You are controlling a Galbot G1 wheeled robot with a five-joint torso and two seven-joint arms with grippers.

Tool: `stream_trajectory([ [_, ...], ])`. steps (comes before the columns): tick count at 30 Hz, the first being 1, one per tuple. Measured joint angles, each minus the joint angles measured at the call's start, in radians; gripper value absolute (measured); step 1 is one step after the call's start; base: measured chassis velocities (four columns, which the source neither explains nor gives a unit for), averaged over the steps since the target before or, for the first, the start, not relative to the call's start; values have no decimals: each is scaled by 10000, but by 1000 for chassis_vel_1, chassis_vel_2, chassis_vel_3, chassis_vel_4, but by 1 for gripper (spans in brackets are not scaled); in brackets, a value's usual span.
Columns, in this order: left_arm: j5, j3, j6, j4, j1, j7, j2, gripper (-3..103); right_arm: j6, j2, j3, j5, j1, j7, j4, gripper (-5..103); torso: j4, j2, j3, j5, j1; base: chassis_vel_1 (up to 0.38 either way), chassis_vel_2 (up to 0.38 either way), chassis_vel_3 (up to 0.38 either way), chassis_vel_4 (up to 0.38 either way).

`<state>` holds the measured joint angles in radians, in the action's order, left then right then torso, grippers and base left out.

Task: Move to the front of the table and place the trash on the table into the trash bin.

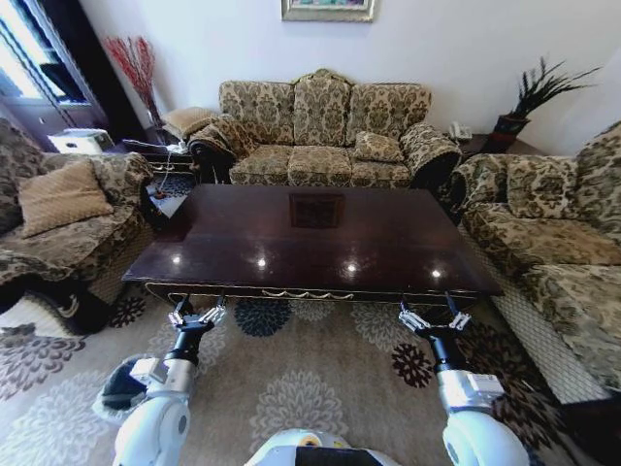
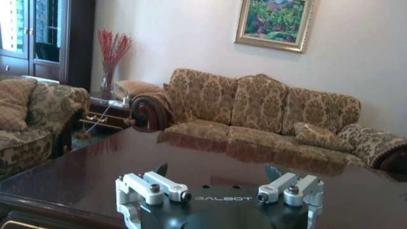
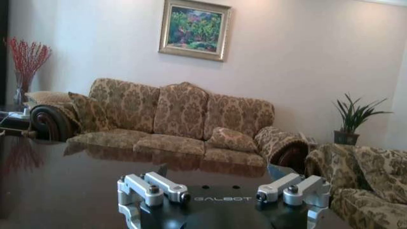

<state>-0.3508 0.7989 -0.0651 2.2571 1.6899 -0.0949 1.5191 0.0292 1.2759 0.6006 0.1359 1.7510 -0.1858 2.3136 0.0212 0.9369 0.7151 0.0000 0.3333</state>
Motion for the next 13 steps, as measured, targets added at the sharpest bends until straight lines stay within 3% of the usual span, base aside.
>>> stream_trajectory([
  [13,0,0,0,0,0,-1,0,100,0,0,0,0,0,0,0,100,1,1,1,-1,0,0,0,0,0],
])
